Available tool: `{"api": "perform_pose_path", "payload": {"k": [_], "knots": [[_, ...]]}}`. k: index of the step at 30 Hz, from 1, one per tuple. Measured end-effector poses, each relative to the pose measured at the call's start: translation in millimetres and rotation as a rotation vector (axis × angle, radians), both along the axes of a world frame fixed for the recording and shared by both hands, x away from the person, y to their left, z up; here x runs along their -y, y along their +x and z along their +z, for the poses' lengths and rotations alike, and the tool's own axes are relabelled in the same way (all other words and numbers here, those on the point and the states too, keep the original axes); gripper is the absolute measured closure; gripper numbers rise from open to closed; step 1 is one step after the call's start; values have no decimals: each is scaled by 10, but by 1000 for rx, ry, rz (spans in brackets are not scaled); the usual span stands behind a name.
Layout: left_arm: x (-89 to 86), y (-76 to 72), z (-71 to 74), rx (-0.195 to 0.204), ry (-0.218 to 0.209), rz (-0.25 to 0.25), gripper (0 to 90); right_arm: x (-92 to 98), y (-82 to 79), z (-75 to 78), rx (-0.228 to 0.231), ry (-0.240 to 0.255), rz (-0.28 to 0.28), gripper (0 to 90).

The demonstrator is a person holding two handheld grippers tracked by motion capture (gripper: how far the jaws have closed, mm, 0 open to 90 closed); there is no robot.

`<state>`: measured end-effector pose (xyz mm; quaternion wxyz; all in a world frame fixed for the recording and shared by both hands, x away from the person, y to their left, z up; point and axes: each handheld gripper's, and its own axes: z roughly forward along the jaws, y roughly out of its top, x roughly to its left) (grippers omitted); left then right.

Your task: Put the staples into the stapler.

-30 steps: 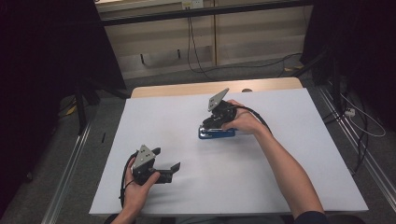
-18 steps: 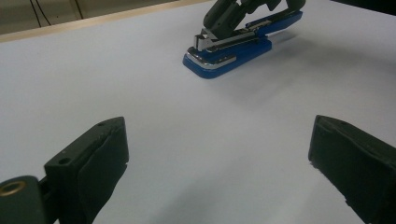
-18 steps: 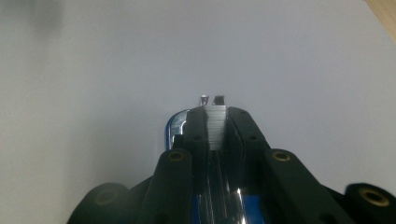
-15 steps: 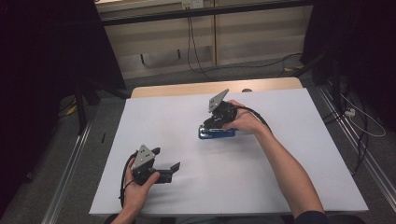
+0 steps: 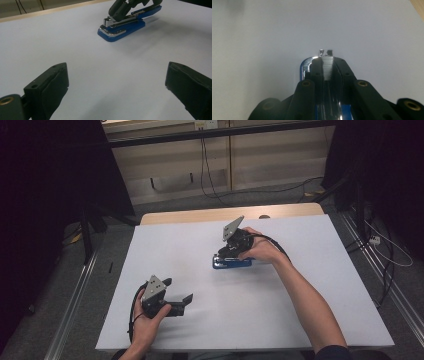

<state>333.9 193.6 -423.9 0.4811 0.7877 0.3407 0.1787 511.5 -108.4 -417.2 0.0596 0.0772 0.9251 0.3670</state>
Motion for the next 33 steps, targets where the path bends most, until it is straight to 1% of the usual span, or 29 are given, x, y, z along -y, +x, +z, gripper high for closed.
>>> {"api": "perform_pose_path", "payload": {"k": [3,6,11,17,19,22,26,33], "knots": [[-2,-1,1,1,0,1,51,-8,-1,5,7,-4,5,793],[-3,1,1,0,2,0,51,-12,-3,8,2,-6,-1,793],[0,-1,0,0,-1,-1,51,-20,0,11,5,-9,4,793],[-6,-1,4,2,1,0,51,-39,2,23,22,-22,17,792],[-6,-2,4,2,2,0,51,-43,-6,27,20,-29,14,792],[-6,-2,4,2,2,0,51,-41,5,21,25,-20,20,792],[-2,-1,1,0,0,0,51,-37,4,20,10,-18,11,792],[-3,-1,2,0,-1,0,51,-38,9,17,3,-12,3,789]]}}
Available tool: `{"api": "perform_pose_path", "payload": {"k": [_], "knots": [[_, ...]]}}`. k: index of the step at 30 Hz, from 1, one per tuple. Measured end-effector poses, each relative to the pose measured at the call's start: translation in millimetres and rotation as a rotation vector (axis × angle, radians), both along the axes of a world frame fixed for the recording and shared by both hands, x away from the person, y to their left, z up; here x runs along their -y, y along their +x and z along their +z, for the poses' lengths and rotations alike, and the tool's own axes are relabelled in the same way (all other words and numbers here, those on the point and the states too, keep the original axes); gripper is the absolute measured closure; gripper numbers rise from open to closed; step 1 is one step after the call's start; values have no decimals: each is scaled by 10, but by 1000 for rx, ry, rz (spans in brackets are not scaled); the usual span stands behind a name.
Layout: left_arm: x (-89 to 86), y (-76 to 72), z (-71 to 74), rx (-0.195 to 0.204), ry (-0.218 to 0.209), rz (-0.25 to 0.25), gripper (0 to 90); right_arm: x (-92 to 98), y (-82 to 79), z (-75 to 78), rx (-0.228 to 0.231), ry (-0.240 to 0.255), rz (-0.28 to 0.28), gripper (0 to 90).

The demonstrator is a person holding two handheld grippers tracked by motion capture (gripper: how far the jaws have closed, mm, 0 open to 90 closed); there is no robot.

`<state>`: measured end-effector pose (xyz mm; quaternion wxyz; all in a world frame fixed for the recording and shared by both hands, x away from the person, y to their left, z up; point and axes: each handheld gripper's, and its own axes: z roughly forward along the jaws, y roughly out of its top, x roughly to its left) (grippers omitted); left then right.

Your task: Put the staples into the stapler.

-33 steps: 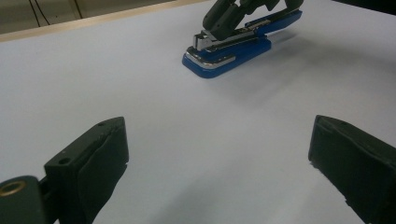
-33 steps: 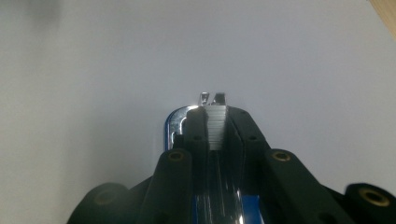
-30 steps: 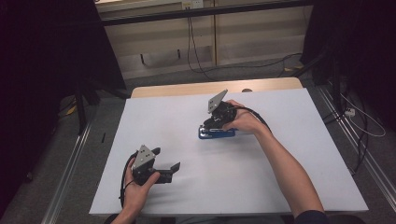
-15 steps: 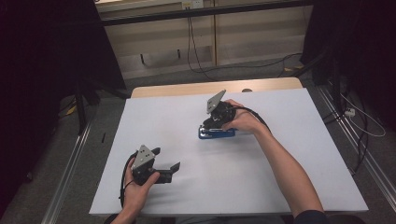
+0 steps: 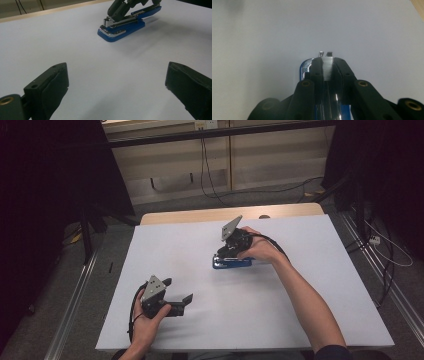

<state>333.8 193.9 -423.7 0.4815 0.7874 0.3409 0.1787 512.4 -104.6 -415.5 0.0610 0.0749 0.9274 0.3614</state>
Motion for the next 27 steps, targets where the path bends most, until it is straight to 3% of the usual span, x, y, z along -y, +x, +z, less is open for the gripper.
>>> {"api": "perform_pose_path", "payload": {"k": [13,27], "knots": [[9,-1,-3,-2,-3,-4,51,-2,3,-3,-14,6,-24,780],[8,1,-4,-2,-1,-3,51,-16,-1,11,-4,-10,-8,788]]}}
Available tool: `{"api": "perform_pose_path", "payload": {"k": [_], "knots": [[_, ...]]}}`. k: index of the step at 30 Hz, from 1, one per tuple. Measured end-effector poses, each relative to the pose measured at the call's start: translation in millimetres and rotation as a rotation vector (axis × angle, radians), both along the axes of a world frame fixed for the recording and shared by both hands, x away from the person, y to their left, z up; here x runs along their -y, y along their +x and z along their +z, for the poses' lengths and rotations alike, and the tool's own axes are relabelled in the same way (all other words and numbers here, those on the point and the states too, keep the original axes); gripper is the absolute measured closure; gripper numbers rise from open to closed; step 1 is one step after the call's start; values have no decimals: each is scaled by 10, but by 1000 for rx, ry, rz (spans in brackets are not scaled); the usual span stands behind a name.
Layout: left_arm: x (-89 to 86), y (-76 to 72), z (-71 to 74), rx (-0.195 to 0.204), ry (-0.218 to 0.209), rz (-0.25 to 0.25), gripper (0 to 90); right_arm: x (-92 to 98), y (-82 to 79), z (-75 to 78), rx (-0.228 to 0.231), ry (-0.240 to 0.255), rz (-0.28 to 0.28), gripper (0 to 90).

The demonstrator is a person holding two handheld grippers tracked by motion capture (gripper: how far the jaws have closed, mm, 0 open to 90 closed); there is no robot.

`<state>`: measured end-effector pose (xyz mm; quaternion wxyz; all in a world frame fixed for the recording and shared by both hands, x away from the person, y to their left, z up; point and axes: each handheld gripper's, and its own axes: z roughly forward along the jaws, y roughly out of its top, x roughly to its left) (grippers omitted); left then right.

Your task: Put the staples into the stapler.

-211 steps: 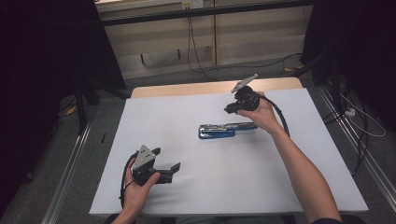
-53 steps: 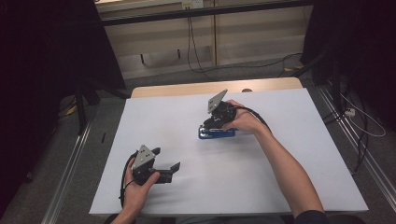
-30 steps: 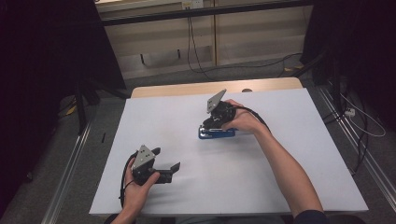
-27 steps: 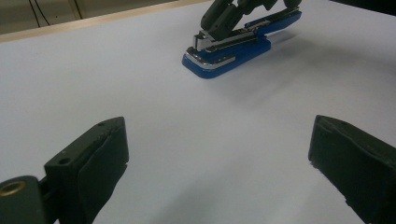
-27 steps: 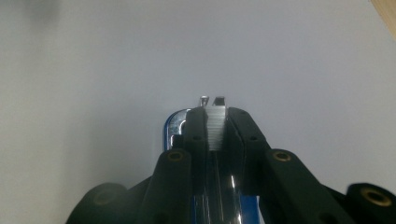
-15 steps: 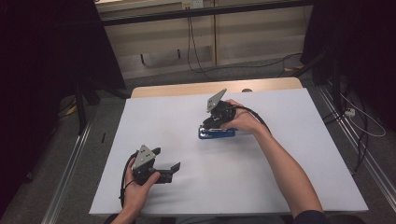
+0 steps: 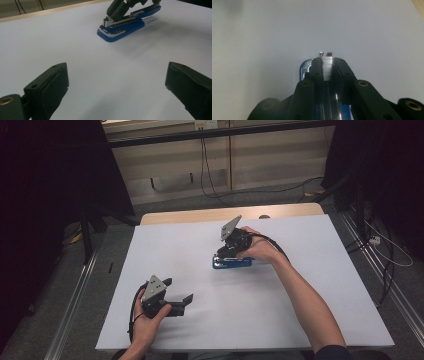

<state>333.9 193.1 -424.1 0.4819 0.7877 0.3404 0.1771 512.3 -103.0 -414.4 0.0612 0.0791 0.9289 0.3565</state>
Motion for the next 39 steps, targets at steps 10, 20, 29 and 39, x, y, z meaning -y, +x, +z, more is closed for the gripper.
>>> {"api": "perform_pose_path", "payload": {"k": [10,20,29,39], "knots": [[1,2,-1,-2,2,-2,51,23,12,-1,-9,12,-17,767],[3,5,-2,-2,3,-2,51,66,19,42,-12,39,-60,752],[4,2,-3,-5,2,3,51,154,-5,-25,-41,54,-133,693],[12,12,-10,-6,-6,0,51,296,-64,-11,-71,151,-313,438]]}}
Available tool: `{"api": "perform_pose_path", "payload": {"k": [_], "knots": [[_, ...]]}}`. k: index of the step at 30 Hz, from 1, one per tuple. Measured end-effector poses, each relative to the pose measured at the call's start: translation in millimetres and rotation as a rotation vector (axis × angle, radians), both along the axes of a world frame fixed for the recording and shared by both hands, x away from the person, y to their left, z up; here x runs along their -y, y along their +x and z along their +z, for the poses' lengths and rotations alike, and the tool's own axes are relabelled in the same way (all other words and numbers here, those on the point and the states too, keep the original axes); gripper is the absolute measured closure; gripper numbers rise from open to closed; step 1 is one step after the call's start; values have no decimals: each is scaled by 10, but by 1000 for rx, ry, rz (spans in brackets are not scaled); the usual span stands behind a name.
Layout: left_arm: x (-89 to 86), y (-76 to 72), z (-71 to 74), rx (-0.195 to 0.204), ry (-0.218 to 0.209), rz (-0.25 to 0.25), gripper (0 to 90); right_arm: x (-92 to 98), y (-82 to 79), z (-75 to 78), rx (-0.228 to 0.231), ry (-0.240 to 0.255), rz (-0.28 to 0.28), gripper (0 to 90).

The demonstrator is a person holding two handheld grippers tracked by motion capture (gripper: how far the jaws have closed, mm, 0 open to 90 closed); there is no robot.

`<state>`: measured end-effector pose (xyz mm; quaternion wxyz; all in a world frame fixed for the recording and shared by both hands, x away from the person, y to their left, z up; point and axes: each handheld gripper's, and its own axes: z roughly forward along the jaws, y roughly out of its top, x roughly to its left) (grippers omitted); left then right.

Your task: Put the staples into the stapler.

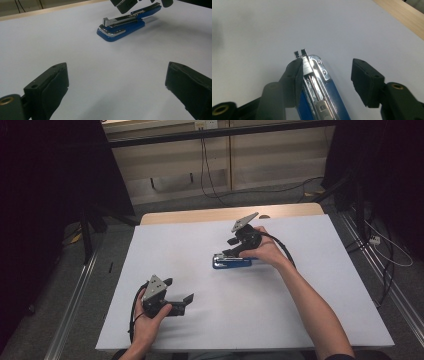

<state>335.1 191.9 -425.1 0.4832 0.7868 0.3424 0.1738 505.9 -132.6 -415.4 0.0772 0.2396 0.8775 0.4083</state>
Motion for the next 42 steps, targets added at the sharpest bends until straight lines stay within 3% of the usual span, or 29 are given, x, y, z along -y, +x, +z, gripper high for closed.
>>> {"api": "perform_pose_path", "payload": {"k": [7,11,15,25,30,36,42], "knots": [[-1,16,-5,-2,0,5,51,30,-85,-20,0,21,-90,254],[-11,23,-7,-1,0,7,50,52,-105,-37,-3,61,-154,150],[-27,35,5,5,-15,22,47,48,-151,-54,-13,81,-172,93],[5,79,-3,9,-18,24,47,107,-310,-26,7,131,-239,87],[55,151,-8,21,-5,25,47,157,-390,-31,17,153,-297,49],[35,245,-36,16,-2,68,47,221,-480,-39,48,154,-340,43],[47,293,-43,17,4,79,47,289,-596,-7,72,176,-394,42]]}}
